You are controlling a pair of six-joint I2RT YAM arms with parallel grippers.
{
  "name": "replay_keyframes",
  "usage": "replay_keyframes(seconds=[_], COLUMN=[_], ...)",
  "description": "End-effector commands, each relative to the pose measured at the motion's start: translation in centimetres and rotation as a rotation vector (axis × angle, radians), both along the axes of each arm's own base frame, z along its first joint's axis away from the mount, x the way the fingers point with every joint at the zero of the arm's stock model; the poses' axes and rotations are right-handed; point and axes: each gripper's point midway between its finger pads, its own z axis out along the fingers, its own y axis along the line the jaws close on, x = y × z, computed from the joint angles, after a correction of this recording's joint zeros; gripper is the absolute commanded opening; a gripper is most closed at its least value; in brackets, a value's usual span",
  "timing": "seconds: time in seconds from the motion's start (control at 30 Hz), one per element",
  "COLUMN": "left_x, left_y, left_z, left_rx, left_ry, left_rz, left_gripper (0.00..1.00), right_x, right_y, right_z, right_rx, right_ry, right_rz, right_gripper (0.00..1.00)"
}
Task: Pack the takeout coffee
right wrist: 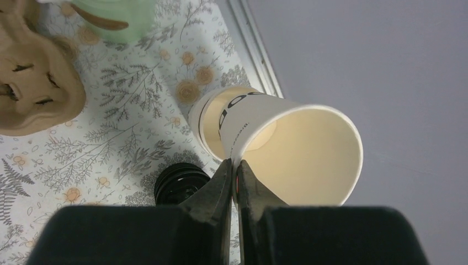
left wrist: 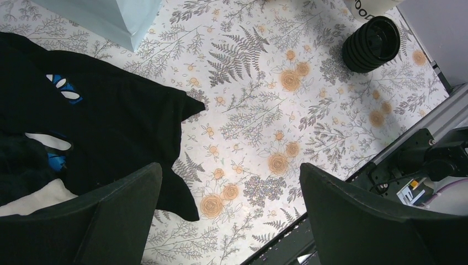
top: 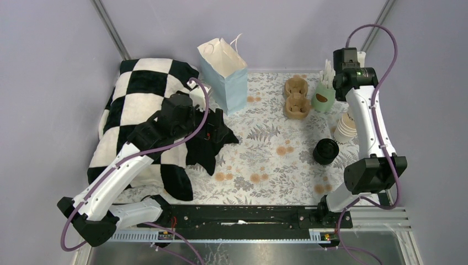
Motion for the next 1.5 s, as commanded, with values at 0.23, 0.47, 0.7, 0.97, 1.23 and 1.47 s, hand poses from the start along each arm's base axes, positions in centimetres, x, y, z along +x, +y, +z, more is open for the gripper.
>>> replay_keyframes(seconds=[0.23,0.47,0.7,0.97,1.23,1.47], left_x=[1.3,2.3,2.4,2.3,2.4,2.6], left_y=[1.1,4.4,5.9,6.4,6.1,5.5], left_z=[3.1,4.2,4.8,5.1,5.0,4.9], left_rx=[-0.031,-0.005,-0.018,-0.022,-0.029,-0.029], left_ry=[-0.082,-0.136,-0.150,-0.151,-0.139,-0.127], left_rz=[0.102,0.289,0.375,0.405,0.402,0.385], left_gripper=[0.99,0.99,0.99,0.99,0.99,0.99], right_x=[-2.4,-10.5,-16.8,-19.0,-20.4,-20.7], right_y=[17.5,33.0,36.8,35.0,34.2,34.3], right_z=[2.5,-6.8,-11.6,-15.3,-16.1,-15.0], right_rx=[0.052,0.215,0.145,0.114,0.109,0.204], right_ry=[-0.057,0.113,0.191,0.222,0.216,0.151], right_rz=[0.421,0.775,0.887,0.881,0.884,0.864], right_gripper=[0.00,0.00,0.00,0.00,0.00,0.00])
